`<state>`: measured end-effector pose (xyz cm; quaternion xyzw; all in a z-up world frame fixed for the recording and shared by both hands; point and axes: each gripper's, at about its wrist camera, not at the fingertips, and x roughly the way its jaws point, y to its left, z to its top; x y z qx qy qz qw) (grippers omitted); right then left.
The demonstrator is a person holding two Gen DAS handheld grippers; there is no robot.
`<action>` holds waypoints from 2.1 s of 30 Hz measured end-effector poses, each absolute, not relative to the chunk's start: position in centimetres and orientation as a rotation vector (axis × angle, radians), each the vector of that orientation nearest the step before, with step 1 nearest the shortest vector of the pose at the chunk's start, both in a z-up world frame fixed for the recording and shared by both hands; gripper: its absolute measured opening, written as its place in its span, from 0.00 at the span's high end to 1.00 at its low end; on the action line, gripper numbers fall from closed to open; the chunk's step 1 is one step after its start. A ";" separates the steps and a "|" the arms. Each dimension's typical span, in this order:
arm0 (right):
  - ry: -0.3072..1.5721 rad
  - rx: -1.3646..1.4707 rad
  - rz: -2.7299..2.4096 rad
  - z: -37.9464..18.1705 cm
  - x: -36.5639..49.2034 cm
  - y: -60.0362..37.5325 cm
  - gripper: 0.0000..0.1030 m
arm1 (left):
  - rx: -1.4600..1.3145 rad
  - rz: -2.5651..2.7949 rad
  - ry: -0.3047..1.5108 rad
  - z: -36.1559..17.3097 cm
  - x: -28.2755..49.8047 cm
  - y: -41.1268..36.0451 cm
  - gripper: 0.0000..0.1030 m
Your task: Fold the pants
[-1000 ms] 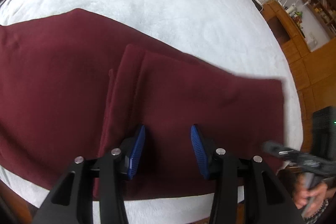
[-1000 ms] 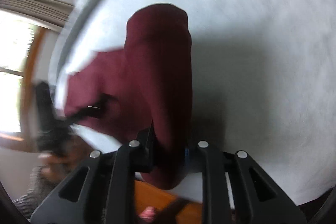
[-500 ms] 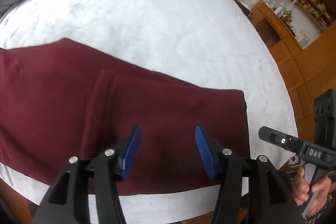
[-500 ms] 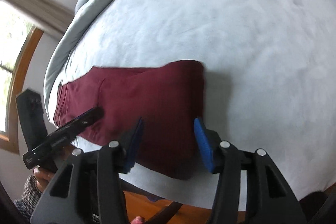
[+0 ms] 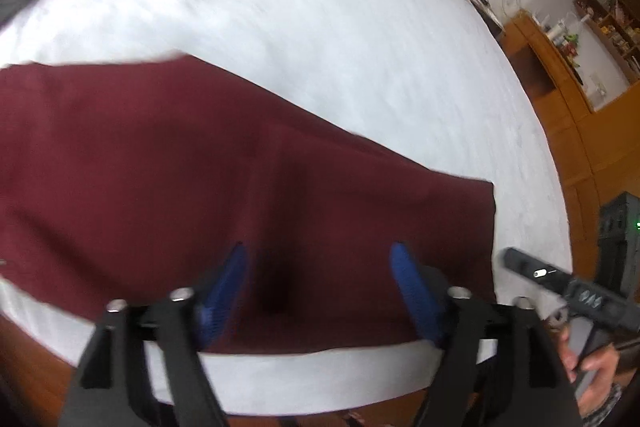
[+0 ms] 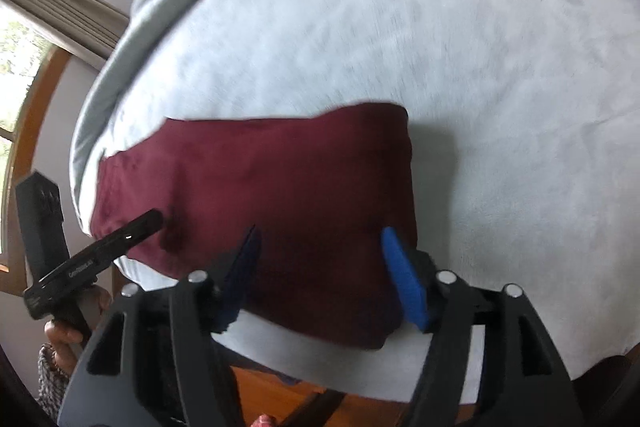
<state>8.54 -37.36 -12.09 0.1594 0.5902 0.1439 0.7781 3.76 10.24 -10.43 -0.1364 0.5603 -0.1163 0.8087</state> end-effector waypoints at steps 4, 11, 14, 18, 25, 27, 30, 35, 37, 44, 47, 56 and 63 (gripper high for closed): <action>1.259 0.351 0.366 -11.1 7.8 -36.2 0.37 | -0.417 -0.092 1.167 -9.4 1.5 19.6 0.21; 1.295 0.219 0.417 -12.1 7.8 -31.8 0.37 | -0.737 0.216 1.114 -11.4 -2.0 34.3 0.24; 1.323 0.182 0.398 -13.3 8.0 -31.0 0.37 | -0.873 0.241 1.087 -13.2 -2.5 37.6 0.25; 1.374 0.213 0.365 -15.1 8.0 -31.5 0.38 | -1.023 0.223 1.080 -15.9 -1.3 40.4 0.26; 1.376 0.218 0.364 -15.7 8.1 -31.6 0.37 | -1.173 0.263 1.092 -19.4 0.0 41.8 0.26; 1.379 0.206 0.364 -15.9 8.1 -31.5 0.36 | -1.203 0.266 1.071 -19.4 0.0 42.1 0.30; 1.380 0.199 0.371 -15.9 8.2 -31.4 0.34 | -1.186 0.263 1.046 -17.9 0.0 42.1 0.37; 1.383 0.189 0.374 -16.1 8.1 -31.3 0.30 | -1.205 0.199 0.953 -16.1 -1.4 42.2 0.55; 1.382 0.175 0.378 -16.1 8.1 -31.1 0.28 | -1.151 0.155 0.927 -15.2 -1.0 41.6 0.55; 1.378 0.136 0.386 -16.2 7.9 -30.5 0.25 | -1.196 0.221 1.018 -19.0 1.7 42.4 0.40; 1.376 0.162 0.395 -16.3 7.9 -30.9 0.25 | -1.200 0.257 1.023 -18.7 2.3 42.3 0.41; 1.371 0.223 0.408 -16.4 7.9 -32.0 0.26 | -1.081 0.284 0.990 -16.4 4.0 40.2 0.58; 1.367 0.249 0.413 -16.3 7.6 -32.7 0.26 | -1.119 0.232 0.979 -16.8 4.1 40.2 0.68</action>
